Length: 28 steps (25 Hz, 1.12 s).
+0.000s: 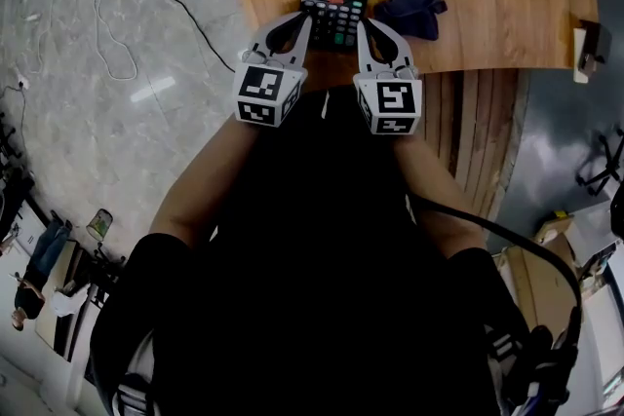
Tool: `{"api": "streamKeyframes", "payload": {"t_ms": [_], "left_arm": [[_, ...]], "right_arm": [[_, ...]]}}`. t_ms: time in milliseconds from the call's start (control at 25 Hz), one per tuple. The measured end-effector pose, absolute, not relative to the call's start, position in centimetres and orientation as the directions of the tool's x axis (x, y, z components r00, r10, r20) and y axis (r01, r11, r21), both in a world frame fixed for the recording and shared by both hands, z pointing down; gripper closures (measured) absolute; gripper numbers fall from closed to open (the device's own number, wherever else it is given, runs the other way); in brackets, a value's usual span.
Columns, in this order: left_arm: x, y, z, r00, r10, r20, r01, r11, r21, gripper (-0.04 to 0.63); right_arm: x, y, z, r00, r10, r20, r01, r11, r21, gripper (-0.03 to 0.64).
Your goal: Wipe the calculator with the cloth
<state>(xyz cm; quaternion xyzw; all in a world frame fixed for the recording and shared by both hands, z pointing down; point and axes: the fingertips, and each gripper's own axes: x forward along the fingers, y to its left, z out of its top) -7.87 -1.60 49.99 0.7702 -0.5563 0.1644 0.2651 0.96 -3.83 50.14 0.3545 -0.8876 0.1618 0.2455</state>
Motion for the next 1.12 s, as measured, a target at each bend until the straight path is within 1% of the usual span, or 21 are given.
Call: {"api": "streamKeyframes", "payload": {"t_ms": [160, 440, 520, 680, 1120], "left_arm": [[-8.5, -1.1, 51.5, 0.33, -0.742, 0.583, -0.942, -0.224, 0.249, 0.588], [-8.4, -0.3, 53.0, 0.362, -0.693, 0.623, -0.93, -0.226, 0.289, 0.584], [-8.3, -0.2, 53.2, 0.378, -0.682, 0.625, -0.923, -0.23, 0.308, 0.564], [-7.9, -0.2, 53.4, 0.42, -0.664, 0.619, -0.903, -0.24, 0.355, 0.488], [-8.0, -0.9, 51.5, 0.457, -0.679, 0.574, -0.882, -0.264, 0.39, 0.443]], "right_arm": [[0.8, -3.8, 52.3, -0.61, -0.525, 0.593, -0.713, 0.691, -0.122, 0.601], [0.8, -3.3, 53.7, -0.594, -0.503, 0.628, -0.714, 0.689, -0.123, 0.601], [0.8, -3.4, 53.8, -0.587, -0.503, 0.634, -0.715, 0.69, -0.114, 0.601], [0.9, -3.4, 54.1, -0.579, -0.504, 0.641, -0.717, 0.689, -0.106, 0.601], [1.7, -3.6, 54.2, -0.562, -0.52, 0.643, -0.741, 0.663, -0.111, 0.601]]}}
